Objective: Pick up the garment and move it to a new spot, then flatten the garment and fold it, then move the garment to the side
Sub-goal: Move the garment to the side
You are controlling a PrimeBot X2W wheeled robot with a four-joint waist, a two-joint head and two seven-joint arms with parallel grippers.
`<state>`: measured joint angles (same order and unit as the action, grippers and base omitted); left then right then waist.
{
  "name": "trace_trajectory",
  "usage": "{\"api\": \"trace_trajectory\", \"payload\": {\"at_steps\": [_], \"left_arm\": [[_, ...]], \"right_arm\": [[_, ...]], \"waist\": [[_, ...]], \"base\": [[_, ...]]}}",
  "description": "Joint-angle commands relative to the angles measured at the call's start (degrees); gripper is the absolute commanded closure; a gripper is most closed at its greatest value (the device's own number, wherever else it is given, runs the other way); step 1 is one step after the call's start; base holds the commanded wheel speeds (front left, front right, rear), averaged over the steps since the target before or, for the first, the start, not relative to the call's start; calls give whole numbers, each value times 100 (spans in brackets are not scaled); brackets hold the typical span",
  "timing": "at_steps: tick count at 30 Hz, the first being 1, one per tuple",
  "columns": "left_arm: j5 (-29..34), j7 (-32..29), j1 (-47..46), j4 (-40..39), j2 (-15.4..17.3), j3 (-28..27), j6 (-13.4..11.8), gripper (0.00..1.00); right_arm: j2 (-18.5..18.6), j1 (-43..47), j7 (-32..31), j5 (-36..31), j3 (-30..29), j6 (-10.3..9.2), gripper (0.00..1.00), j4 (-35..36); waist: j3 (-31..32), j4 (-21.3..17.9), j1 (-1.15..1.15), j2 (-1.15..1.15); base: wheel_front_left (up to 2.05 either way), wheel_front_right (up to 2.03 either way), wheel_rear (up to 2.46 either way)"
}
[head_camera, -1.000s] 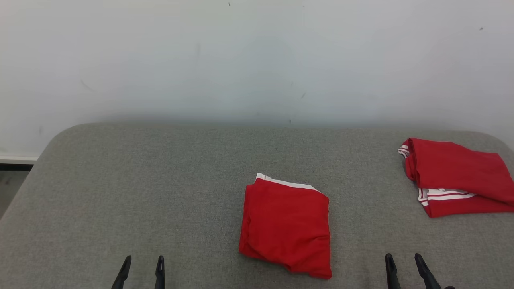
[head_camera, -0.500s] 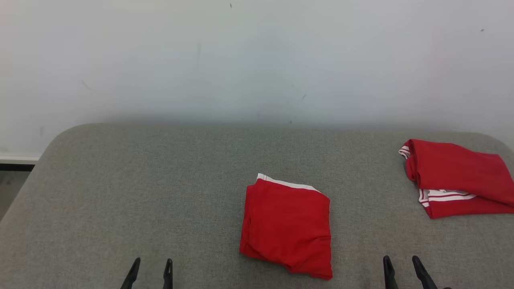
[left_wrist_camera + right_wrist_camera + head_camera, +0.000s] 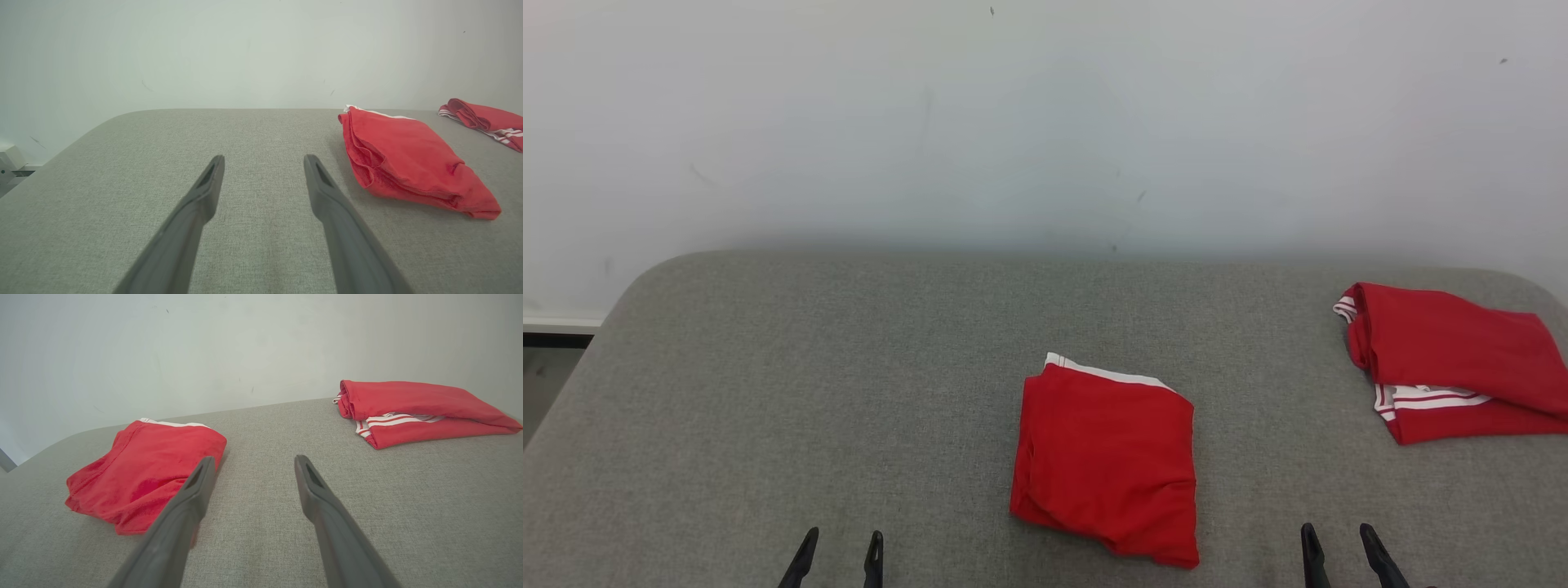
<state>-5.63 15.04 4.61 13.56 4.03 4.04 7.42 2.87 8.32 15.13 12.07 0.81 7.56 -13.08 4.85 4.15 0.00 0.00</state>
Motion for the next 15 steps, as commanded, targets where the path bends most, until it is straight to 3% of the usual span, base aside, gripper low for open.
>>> {"api": "trace_trajectory", "payload": {"at_steps": [1,15], "left_arm": [[-1,12,22,-1,26,17,-1,0],[26,12,39,8,16,-39,-1,0]], "right_arm": [[3,28,1,38,-3,-14,0,0],[3,64,1,46,-4,-14,0,0]], "waist": [[-3,5,0,0],[-18,14,0,0]], "base": [[0,0,0],[0,0,0]]}}
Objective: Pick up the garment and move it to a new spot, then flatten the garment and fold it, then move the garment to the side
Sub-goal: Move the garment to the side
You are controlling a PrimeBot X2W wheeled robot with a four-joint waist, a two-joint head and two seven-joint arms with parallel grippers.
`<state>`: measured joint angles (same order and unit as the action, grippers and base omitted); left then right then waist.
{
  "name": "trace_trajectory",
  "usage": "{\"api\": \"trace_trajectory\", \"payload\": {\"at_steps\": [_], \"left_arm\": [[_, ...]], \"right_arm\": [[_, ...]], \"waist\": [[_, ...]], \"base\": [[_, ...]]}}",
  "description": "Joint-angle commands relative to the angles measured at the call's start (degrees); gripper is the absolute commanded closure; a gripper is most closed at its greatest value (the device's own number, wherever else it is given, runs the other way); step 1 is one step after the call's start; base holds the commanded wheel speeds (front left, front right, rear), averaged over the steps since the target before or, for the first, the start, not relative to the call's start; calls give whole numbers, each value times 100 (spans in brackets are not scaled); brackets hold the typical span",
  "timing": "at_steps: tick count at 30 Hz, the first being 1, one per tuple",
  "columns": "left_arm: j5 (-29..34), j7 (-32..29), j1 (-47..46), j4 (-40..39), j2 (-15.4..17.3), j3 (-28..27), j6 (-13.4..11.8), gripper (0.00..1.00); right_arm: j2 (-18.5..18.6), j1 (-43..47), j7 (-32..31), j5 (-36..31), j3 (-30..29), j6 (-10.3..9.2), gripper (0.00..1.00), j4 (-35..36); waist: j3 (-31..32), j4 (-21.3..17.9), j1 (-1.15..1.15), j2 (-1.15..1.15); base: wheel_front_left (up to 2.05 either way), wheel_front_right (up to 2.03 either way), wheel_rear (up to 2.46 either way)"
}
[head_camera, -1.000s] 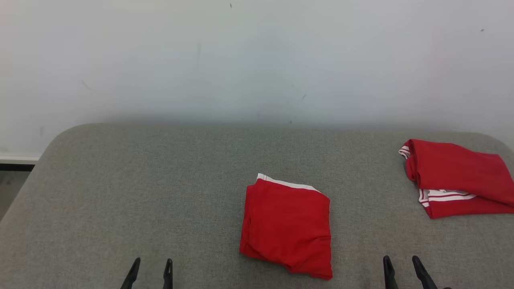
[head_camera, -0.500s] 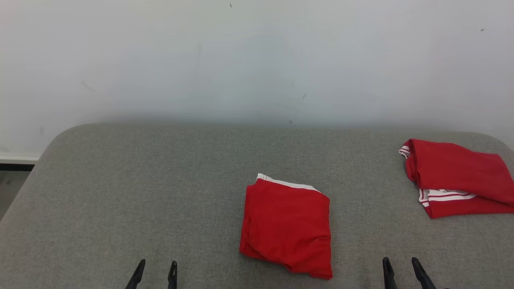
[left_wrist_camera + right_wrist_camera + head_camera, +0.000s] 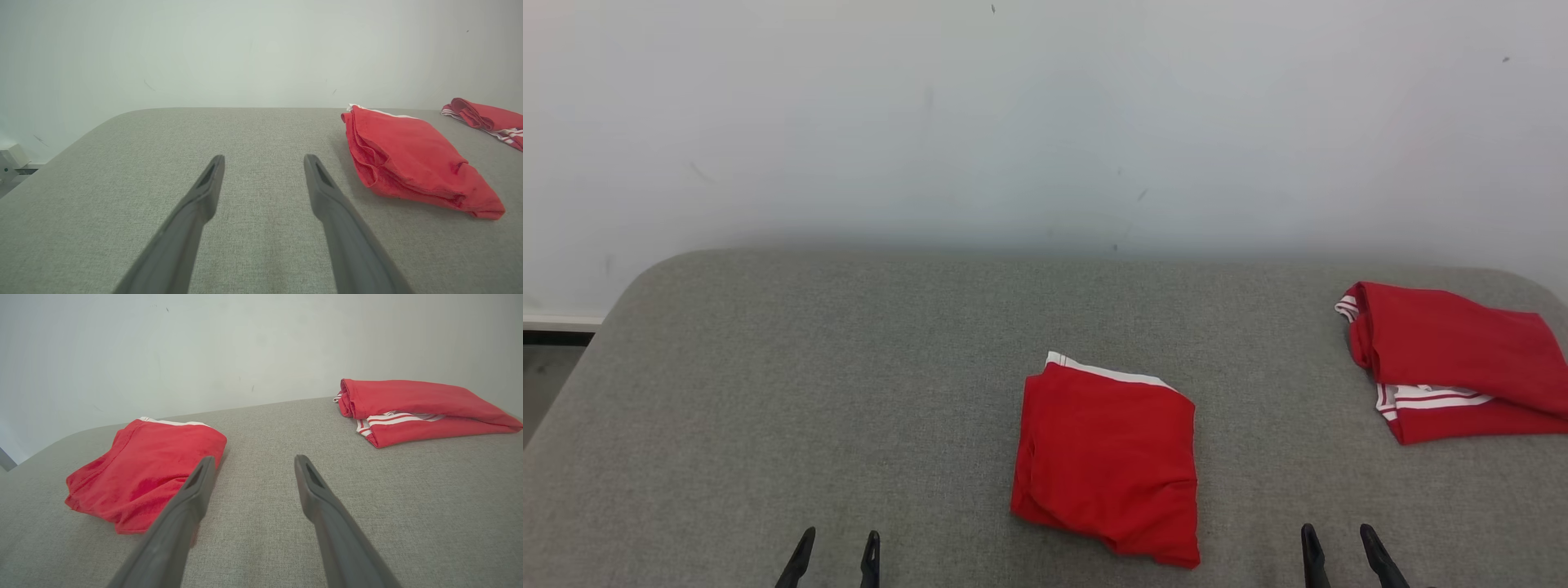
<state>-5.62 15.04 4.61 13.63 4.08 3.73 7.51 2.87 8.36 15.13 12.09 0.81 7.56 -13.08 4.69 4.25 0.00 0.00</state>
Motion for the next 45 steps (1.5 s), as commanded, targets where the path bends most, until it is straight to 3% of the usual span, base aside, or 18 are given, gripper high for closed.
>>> {"api": "trace_trajectory", "payload": {"at_steps": [1,25,30,36,45], "left_arm": [[26,12,36,2,9,-14,-10,0],[183,12,-3,51,-51,-309,-31,0],[185,12,-41,74,-63,-332,-32,0],[190,12,-76,75,-78,-293,-28,0],[148,12,-221,144,-91,-106,-18,0]], "right_arm": [[3,61,1,44,-6,-14,0,4],[3,3,1,62,-28,-14,0,-50],[3,-266,1,61,184,-14,0,-268],[2,-1156,1,44,459,-13,0,-1132],[5,-2688,1,416,744,-14,0,-3580]], "waist": [[-4,7,0,0],[10,36,0,0],[11,81,0,0],[-37,182,0,0],[-162,561,0,0]], "base": [[0,0,0],[0,0,0],[0,0,0],[0,0,0],[0,0,0]]}}
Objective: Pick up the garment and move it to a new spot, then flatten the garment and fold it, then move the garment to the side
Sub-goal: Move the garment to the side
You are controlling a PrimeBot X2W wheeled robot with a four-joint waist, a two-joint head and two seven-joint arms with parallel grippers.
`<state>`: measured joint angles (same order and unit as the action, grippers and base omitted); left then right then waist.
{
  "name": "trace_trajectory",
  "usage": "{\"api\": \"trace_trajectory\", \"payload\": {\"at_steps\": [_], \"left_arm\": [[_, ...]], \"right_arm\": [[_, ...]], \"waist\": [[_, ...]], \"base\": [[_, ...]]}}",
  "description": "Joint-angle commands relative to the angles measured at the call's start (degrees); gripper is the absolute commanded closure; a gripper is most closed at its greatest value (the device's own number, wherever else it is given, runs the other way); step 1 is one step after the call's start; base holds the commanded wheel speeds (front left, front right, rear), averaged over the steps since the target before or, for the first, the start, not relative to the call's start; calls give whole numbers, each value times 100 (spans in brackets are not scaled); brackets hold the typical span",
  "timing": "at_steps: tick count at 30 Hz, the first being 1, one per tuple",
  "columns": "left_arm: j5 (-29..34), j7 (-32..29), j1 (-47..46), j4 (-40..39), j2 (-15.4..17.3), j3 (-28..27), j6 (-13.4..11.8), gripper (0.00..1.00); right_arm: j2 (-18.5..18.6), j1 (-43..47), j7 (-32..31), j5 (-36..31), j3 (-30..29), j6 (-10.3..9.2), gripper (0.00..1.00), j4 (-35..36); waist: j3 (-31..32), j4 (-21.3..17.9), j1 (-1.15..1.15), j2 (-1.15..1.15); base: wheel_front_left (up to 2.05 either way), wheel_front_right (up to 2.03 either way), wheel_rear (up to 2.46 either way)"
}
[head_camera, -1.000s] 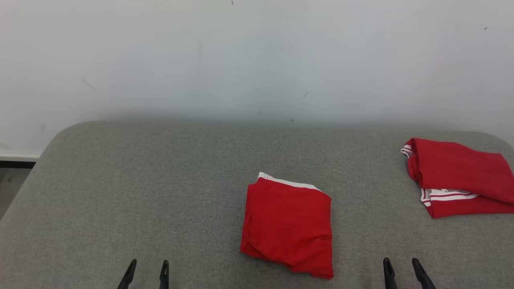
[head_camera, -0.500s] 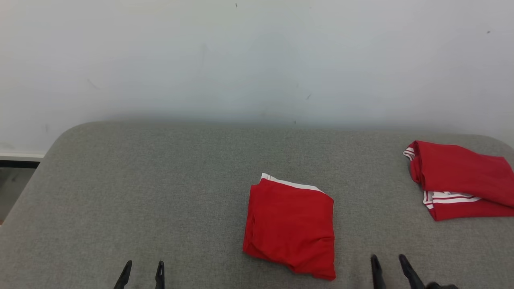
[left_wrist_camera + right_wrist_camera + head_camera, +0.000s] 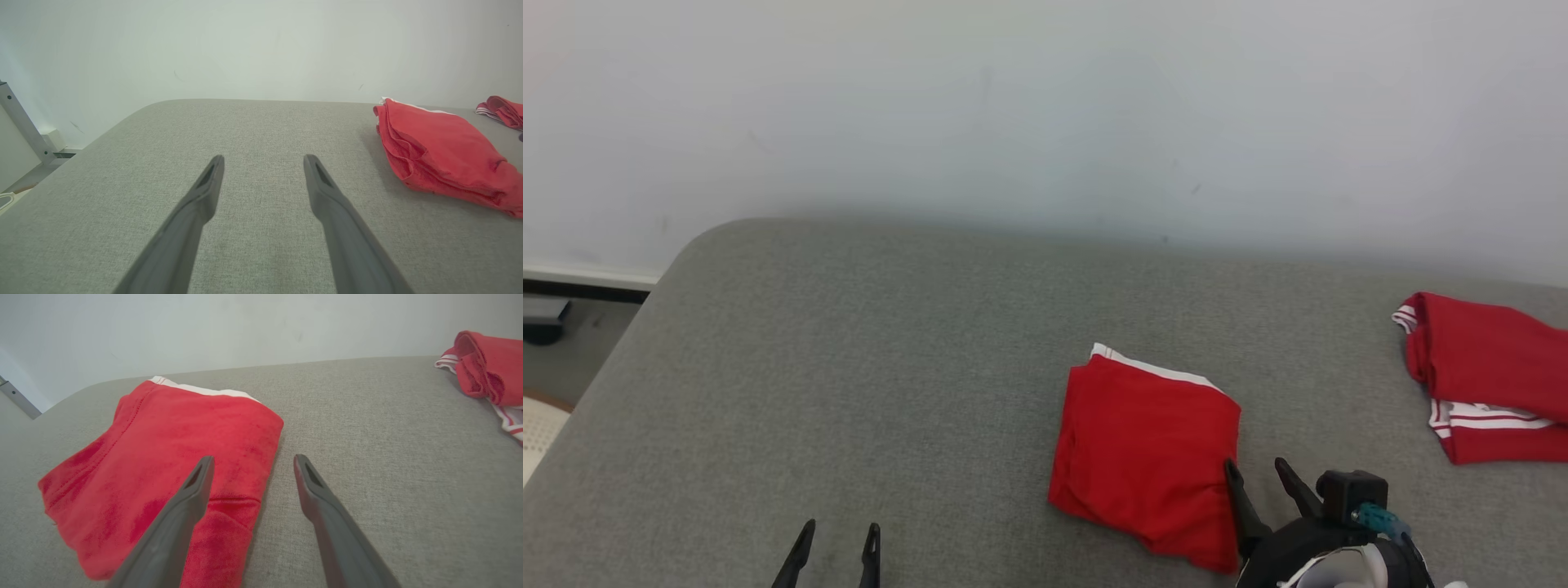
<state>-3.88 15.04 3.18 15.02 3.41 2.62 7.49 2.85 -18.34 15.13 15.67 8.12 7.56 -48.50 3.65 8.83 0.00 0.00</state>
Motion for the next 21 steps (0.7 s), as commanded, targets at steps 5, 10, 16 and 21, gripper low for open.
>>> {"api": "trace_trajectory", "payload": {"at_steps": [5,10,16,21], "left_arm": [[-76,12,-139,32,-26,91,-12,0],[-90,12,-255,72,-31,201,-9,0],[-98,12,-403,133,-22,367,-8,0],[-130,12,-472,168,9,427,-7,0]], "right_arm": [[2,-485,0,408,76,-14,0,-868],[6,-890,-2,986,288,-13,0,-1679],[2,-1188,-111,1585,565,-13,0,-2165],[-9,-1221,-143,2021,972,-13,100,-2197]], "waist": [[-146,248,0,0],[-252,414,0,0],[-378,576,0,0],[-386,620,0,0]], "base": [[0,0,0],[0,0,0],[0,0,0],[0,0,0]]}}
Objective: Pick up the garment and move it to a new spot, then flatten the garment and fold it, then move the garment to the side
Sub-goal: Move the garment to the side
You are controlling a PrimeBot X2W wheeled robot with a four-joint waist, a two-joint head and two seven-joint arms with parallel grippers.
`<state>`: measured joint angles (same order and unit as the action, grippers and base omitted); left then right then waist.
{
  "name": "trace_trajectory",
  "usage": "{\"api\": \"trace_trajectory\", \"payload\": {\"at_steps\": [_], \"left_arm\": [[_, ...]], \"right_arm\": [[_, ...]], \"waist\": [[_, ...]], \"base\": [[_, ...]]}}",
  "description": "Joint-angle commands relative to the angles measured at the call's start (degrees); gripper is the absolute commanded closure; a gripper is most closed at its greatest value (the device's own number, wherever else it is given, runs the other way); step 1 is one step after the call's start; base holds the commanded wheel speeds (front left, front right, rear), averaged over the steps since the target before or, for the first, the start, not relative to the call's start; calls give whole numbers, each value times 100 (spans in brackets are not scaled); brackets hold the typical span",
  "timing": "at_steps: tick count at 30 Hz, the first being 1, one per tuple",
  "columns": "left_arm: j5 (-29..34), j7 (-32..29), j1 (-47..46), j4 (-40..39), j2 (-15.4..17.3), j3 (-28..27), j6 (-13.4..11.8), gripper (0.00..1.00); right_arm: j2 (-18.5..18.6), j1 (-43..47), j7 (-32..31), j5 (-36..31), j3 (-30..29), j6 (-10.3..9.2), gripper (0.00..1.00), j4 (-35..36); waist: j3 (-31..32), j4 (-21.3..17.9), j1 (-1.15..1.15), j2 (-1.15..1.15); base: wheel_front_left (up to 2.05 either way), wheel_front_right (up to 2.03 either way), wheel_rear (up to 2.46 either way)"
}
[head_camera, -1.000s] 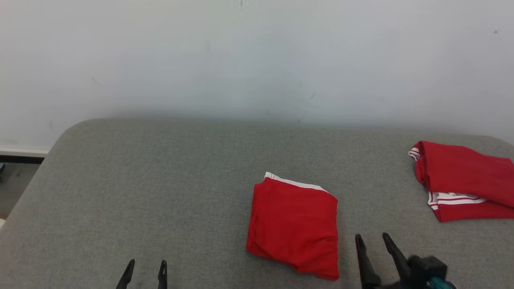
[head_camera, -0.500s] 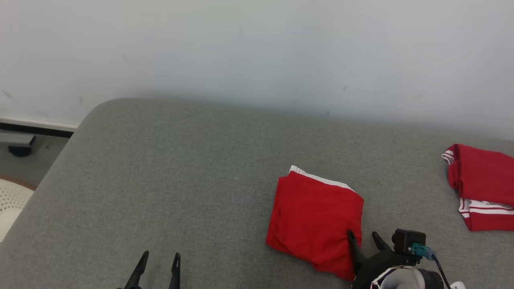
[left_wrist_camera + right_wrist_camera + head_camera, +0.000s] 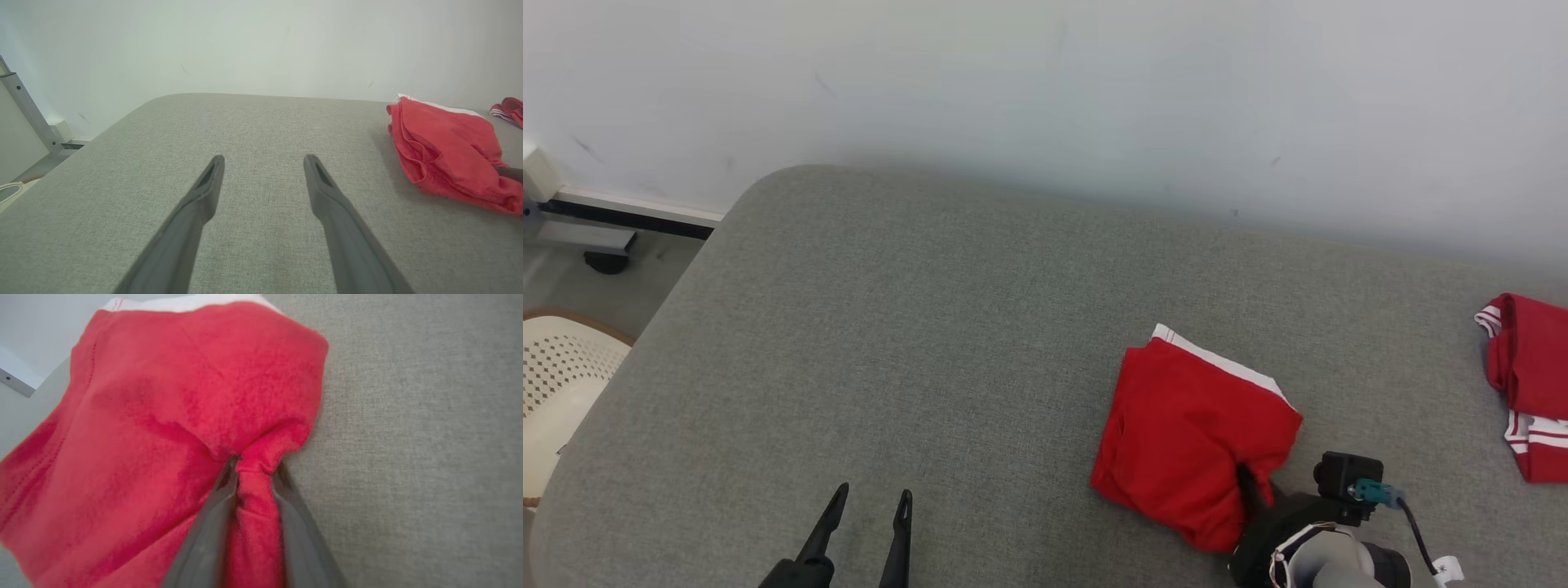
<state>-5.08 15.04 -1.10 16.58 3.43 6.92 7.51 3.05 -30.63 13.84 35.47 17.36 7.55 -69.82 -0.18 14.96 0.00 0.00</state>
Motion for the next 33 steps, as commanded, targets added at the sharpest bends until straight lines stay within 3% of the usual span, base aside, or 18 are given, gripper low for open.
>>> {"api": "trace_trajectory", "payload": {"at_steps": [1,8,13,20,27,33], "left_arm": [[-19,12,-40,18,9,-6,-9,0],[-89,12,109,-27,-5,-129,-10,0],[-182,12,29,-134,-30,-201,-10,0],[-220,13,-278,-242,-45,-198,-9,0],[-241,12,-603,-305,-2,-129,-9,0],[-270,12,-804,-376,82,-72,-9,0]], "right_arm": [[-26,-9,6,75,108,-13,100,-71],[202,-312,138,-366,418,-13,100,24],[744,-613,135,-851,768,-13,100,502],[1393,-1435,-12,-1051,1398,-13,100,588],[2045,-2116,-319,-984,1911,-13,100,564],[2869,-2550,-540,-787,2228,-13,100,499]], "waist": [[5,2,0,0],[46,-261,0,0],[-210,-651,0,0],[-793,-1054,0,0],[-1254,-1141,0,0],[-1480,-1094,0,0]], "base": [[0,0,0],[0,0,0],[0,0,0],[0,0,0],[0,0,0],[0,0,0]]}}
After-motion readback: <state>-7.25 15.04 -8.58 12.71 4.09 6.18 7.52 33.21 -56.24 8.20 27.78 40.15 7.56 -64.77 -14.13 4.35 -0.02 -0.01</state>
